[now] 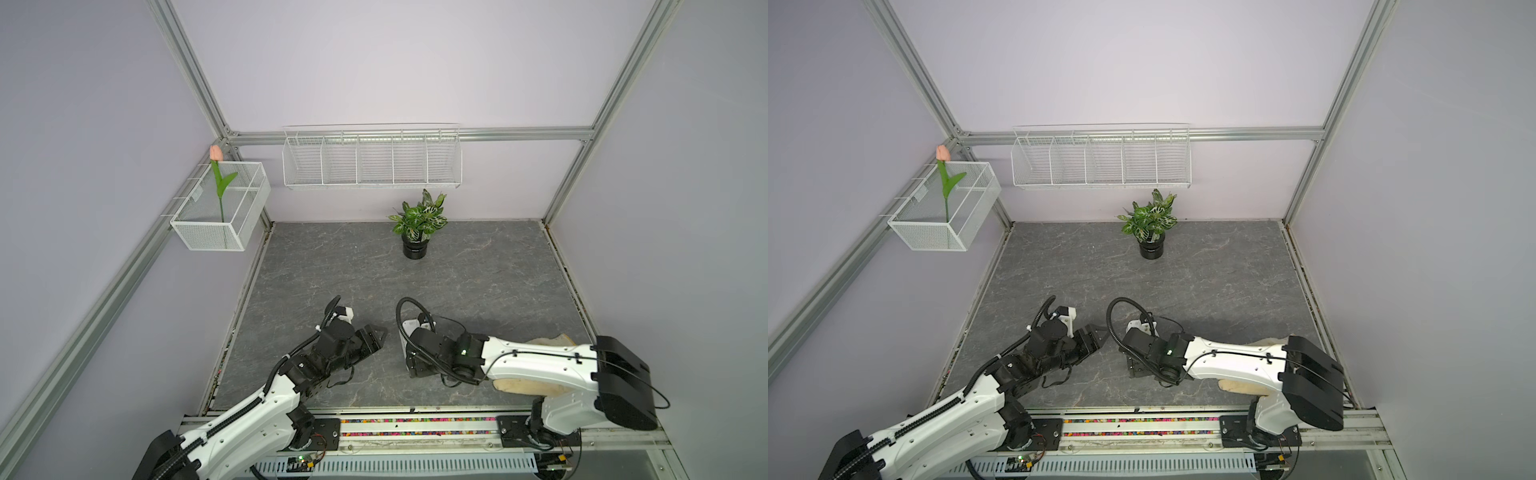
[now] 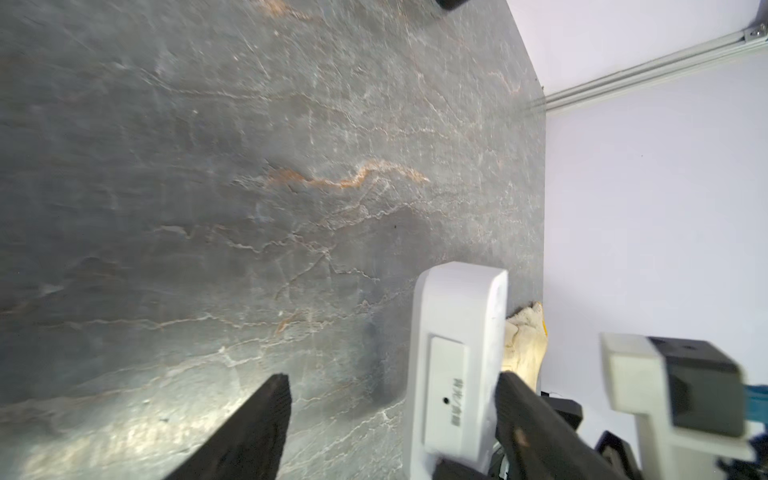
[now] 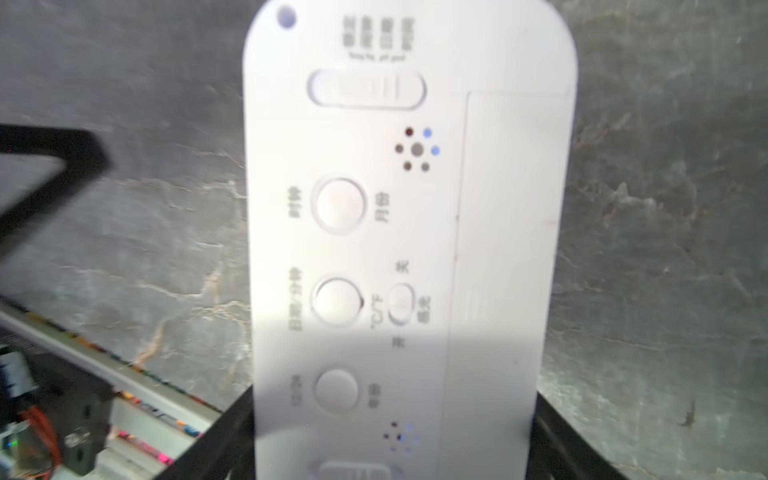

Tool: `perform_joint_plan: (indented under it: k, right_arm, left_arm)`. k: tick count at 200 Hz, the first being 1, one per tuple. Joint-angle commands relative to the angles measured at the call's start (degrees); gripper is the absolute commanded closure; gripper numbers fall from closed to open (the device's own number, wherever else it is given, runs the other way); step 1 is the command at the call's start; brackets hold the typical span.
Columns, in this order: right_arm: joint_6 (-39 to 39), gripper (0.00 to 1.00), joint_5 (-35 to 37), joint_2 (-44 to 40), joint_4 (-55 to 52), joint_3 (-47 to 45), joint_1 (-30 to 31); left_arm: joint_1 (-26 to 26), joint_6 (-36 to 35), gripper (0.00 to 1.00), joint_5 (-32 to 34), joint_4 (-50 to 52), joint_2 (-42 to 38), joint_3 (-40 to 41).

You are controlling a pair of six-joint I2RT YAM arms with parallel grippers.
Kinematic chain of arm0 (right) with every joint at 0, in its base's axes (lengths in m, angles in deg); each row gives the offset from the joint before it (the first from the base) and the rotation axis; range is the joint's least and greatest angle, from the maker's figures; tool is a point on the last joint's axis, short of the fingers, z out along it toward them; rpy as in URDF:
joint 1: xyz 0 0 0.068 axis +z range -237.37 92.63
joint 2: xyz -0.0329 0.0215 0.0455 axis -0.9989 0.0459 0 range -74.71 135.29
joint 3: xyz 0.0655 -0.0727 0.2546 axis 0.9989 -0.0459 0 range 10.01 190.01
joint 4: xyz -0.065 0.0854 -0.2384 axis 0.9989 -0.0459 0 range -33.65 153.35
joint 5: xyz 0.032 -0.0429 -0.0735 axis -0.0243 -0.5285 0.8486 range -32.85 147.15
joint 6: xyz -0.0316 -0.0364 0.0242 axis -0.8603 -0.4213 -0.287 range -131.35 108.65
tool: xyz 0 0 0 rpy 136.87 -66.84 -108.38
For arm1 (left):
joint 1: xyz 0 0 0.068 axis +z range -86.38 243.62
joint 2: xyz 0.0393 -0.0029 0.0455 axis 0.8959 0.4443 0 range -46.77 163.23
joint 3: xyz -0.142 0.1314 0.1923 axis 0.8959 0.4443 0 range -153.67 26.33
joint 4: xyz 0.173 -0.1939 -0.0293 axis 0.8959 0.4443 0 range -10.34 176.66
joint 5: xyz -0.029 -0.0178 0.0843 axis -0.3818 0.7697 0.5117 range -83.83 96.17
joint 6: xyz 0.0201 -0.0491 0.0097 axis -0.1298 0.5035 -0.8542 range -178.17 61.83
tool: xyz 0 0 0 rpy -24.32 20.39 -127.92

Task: Insert the battery into the alarm
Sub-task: Adjust the alarm at the center of the board.

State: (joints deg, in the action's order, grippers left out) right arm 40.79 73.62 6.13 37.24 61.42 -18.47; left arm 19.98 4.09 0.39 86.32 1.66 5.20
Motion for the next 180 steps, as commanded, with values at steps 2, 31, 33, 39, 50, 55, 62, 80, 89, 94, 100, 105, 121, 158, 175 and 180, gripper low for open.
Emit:
perform_joint_plan:
  k: [2,31,33,39,50,55,62,80,89,94,100,105,121,158,175,180]
  right_arm:
    - [-3.47,0.23,1.02,-5.43,7.43,-2.88,-0.93]
    - [-4.10,0.23,0.22,-8.72,6.82,-4.04,-2.38]
    - [-3.98,0.23,0.23,-8.84,6.67,-4.00,-2.44]
    - [-3.77,0.23,0.12,-8.98,6.15,-4.07,-2.62]
    - [-3.11,0.23,-0.40,-9.41,6.11,-4.53,-3.05]
    - [-2.83,0.23,-0.55,-9.68,6.24,-4.77,-3.25]
    - [-2.59,0.23,-0.88,-10.06,6.67,-5.22,-3.50]
    - [-2.78,0.23,-1.54,-10.86,7.61,-5.63,-3.53]
    - [-3.20,0.23,-1.98,-11.13,7.89,-5.47,-3.55]
    - [-3.41,0.23,-2.17,-11.29,8.05,-5.38,-3.55]
    - [-3.65,0.23,-2.45,-11.41,8.32,-5.36,-3.59]
    - [-3.94,0.23,-2.78,-11.56,8.65,-5.34,-3.60]
    - [-4.40,0.22,-3.32,-12.14,9.38,-5.36,-3.48]
    - [-5.53,0.22,-4.61,-13.32,10.67,-5.19,-3.11]
    - [-5.74,0.22,-4.84,-13.43,10.95,-5.03,-2.82]
    - [-5.71,0.22,-4.75,-13.43,11.03,-5.07,-2.88]
  left_arm:
    - [-1.22,-1.26,0.18,-4.20,-6.58,2.04,-2.70]
    - [-5.30,-2.49,0.18,-2.50,-10.96,3.42,-4.10]
    - [-5.49,-2.54,0.17,-2.44,-11.25,3.32,-4.14]
    - [-5.83,-2.58,0.17,-2.25,-11.82,3.19,-4.46]
    - [-6.03,-2.42,0.17,-1.32,-12.43,2.24,-4.50]
    - [-6.05,-2.34,0.17,-0.93,-12.68,1.70,-4.41]
    - [-6.05,-2.35,0.17,-0.37,-13.10,0.90,-4.21]
    - [-6.13,-2.60,0.16,-0.27,-13.77,-0.04,-4.05]
    - [-6.11,-2.83,0.16,-0.66,-13.31,0.49,-4.40]
    - [-6.11,-2.91,0.16,-1.05,-13.10,0.99,-4.66]
    - [-6.14,-3.03,0.16,-1.67,-12.91,1.65,-4.99]
    - [-6.25,-2.97,0.16,-2.04,-13.02,2.32,-5.21]
    - [-6.41,-2.89,0.16,-3.50,-14.29,4.45,-5.65]
    - [-6.66,-2.87,0.16,-4.72,-16.14,7.93,-6.50]
    - [-6.66,-2.97,0.21,-4.93,-17.03,8.76,-6.80]
    - [-6.65,-3.03,0.23,-5.09,-16.98,8.94,-6.99]
